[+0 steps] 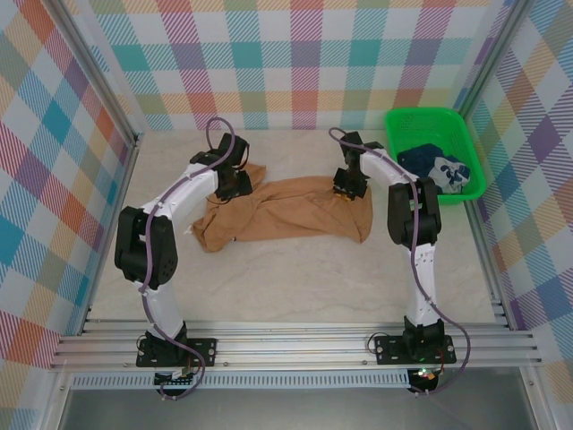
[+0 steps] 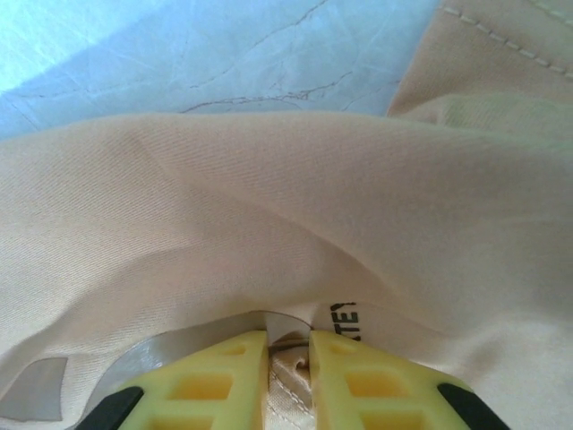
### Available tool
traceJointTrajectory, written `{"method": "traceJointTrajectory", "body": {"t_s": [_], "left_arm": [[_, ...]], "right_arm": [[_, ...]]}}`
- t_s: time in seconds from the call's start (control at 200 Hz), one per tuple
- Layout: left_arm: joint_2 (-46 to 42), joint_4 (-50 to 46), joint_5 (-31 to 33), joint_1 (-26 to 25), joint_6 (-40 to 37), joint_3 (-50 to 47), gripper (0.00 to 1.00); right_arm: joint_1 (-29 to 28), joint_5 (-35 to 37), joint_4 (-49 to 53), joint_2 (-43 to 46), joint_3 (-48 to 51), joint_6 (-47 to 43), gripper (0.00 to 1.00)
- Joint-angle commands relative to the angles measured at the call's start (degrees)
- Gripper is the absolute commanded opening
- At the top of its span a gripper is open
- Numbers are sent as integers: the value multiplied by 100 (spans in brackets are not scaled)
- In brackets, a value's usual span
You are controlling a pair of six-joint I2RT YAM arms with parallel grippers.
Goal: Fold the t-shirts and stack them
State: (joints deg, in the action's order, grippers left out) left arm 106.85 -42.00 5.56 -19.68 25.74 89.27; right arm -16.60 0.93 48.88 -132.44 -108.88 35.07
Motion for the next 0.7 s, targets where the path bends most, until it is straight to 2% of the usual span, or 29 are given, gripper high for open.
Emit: {"method": "traceJointTrajectory", "body": {"t_s": [0.0,0.18,0.365,0.695], "left_arm": [[-235,-109,-27,35,28,-59,42],[-226,-118,-22,35,42,-42,41],[-209,-264,192,48,115,26,42],[-164,-596,316,510,762,357,53]], "right_arm": [[-51,62,218,-28,-62,-67,16],[-97,176,74,230,72,-36,0],[-196,285,121,810,149,43,0],[-588,178,471,2714,1290,120,0]]}}
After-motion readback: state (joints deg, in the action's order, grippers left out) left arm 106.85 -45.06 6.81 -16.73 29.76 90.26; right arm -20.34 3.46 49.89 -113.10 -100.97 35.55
